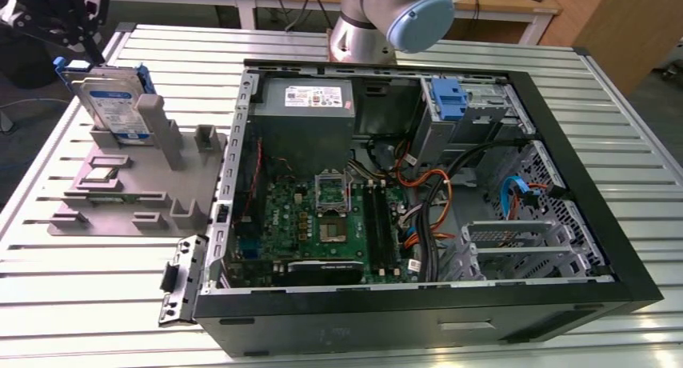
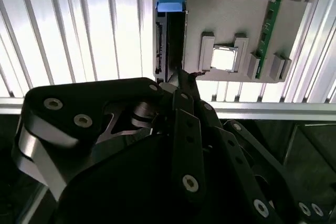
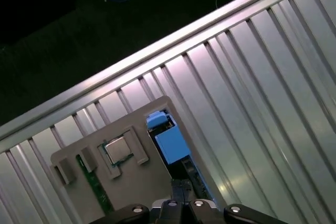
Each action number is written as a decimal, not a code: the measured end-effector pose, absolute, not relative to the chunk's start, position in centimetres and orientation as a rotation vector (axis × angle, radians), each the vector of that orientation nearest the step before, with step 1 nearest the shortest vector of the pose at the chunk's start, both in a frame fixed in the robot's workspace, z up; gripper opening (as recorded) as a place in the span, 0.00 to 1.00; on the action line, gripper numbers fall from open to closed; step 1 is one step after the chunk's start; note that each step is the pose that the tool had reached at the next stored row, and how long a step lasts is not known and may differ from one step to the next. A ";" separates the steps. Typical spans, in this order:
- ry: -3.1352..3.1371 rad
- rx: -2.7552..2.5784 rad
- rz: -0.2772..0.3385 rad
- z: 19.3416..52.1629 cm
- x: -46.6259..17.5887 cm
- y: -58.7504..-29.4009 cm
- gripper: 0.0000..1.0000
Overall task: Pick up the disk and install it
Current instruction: 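Pick up the disk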
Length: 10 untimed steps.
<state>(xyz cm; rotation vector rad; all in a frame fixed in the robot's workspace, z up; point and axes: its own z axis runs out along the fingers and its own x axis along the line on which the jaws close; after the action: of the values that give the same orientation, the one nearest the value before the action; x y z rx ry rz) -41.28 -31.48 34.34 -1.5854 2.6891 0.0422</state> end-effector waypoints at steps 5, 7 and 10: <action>2.615 -1.707 0.044 34.3 -41.3 -31.5 0.11; 2.585 -1.754 0.044 34.3 -41.3 -31.5 0.11; 2.536 -1.824 0.045 34.3 -41.3 -31.5 0.11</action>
<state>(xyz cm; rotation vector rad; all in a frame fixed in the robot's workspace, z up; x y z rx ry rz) -41.28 -31.48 34.27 -1.8240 2.5364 0.0448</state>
